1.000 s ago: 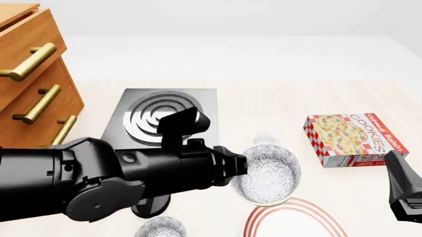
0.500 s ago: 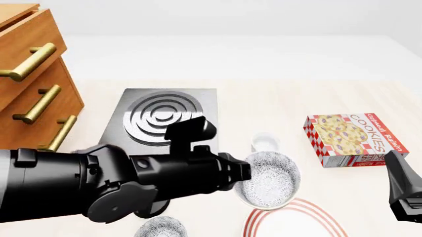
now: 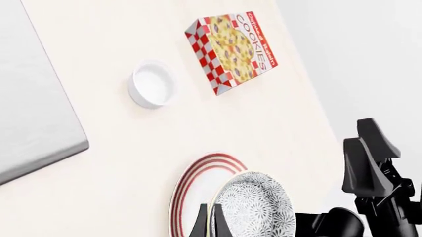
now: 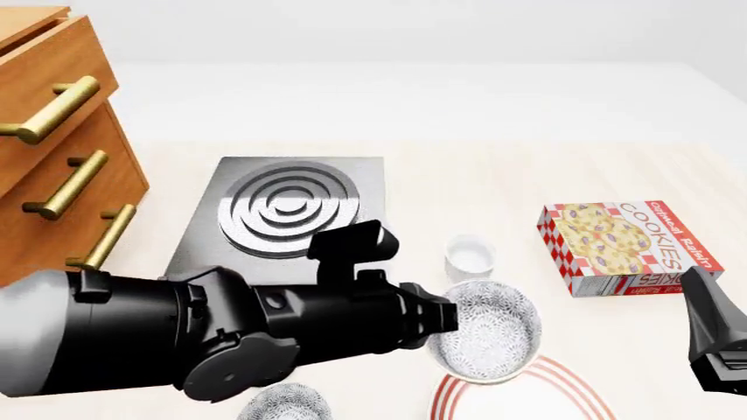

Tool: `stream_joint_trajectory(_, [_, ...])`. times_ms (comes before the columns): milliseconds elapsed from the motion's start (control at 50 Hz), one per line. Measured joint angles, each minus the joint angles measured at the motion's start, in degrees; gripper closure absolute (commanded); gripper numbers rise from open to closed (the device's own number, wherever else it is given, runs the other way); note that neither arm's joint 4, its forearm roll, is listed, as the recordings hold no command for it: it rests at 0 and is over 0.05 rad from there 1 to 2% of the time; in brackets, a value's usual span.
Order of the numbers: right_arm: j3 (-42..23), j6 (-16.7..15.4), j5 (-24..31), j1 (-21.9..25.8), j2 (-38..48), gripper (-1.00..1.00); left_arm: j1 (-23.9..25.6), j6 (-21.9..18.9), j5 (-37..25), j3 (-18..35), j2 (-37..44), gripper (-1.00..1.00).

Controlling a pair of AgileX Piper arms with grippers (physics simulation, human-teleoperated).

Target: Pick the akita bowl on the wooden cabinet and place it on the plate.

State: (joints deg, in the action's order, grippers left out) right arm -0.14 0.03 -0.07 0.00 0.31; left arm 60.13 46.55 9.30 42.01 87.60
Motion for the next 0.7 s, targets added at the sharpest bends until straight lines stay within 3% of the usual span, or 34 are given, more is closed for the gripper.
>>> stream_joint_trajectory(700, [0.0,0.0,-0.2,0.1,0.2,-1.0,0.9,0.8,2.3,0.8,4.7,1.0])
